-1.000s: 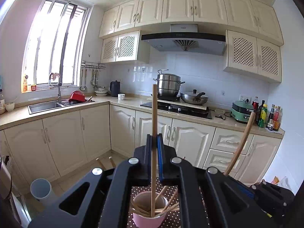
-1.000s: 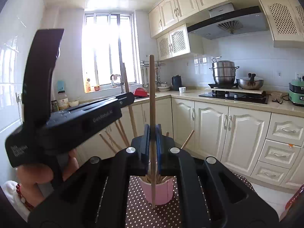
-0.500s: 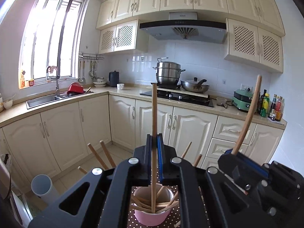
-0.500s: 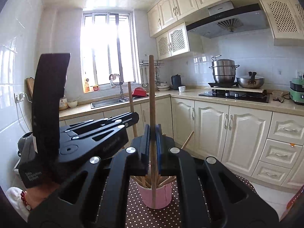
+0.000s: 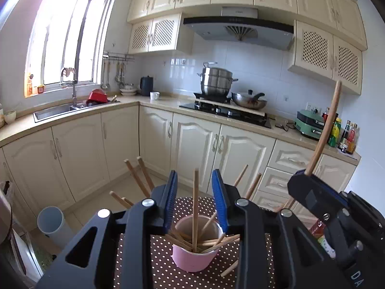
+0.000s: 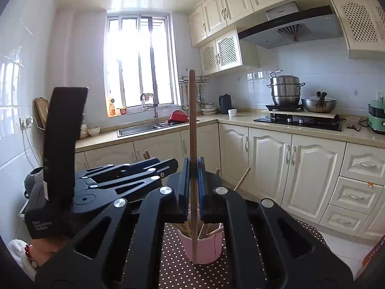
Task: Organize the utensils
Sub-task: 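Lower the chopsticks into the pink cup and open both grippers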
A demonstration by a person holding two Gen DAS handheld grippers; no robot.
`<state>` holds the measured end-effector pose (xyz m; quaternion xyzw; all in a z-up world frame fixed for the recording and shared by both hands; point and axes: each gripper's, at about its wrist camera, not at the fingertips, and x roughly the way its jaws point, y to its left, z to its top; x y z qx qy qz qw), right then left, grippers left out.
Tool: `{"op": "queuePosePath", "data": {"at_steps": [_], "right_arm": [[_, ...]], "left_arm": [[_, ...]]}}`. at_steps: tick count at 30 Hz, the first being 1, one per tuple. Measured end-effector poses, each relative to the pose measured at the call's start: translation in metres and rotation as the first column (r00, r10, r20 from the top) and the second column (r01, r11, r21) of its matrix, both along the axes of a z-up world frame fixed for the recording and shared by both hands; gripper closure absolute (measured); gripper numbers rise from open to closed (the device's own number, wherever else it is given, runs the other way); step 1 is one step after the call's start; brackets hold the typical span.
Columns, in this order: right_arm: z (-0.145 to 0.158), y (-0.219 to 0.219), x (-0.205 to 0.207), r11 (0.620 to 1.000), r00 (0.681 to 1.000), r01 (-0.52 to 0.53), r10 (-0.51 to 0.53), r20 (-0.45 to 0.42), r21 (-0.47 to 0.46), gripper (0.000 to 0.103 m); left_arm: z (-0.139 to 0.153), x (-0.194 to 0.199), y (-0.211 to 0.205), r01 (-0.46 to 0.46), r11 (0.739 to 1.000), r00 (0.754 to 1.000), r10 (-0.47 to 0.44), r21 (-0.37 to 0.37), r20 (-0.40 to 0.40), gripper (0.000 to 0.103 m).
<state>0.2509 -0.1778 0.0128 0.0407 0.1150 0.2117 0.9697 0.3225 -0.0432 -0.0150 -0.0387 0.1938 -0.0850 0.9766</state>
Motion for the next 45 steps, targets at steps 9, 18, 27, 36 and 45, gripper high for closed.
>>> {"op": "queuePosePath", "data": {"at_steps": [9,18,27,36,45], "right_arm": [[0.002,0.005,-0.003,1.000,1.000,-0.001,0.001,-0.007,-0.006,0.097],[0.013,0.013,-0.011,1.000,1.000,-0.007,0.007,0.023,-0.003,0.097],[0.022,0.036,-0.005,0.999,0.996,0.024,-0.021,0.090,-0.033,0.097],[0.009,0.049,0.010,0.993,0.988,0.086,-0.074,0.135,-0.087,0.097],[-0.012,0.052,0.019,0.989,0.993,0.082,-0.070,0.095,-0.127,0.096]], "left_arm": [[0.005,-0.020,0.007,-0.018,0.999,1.000,0.018,0.031,0.009,0.063],[0.012,-0.047,0.027,-0.105,0.992,0.994,0.103,0.068,0.041,0.039],[0.017,-0.058,0.060,-0.204,0.977,0.978,0.201,0.067,0.049,0.035],[0.011,-0.050,0.071,-0.217,0.973,0.976,0.215,0.080,0.038,0.035],[0.001,-0.041,0.071,-0.210,0.974,0.978,0.210,0.083,0.008,0.035]]}}
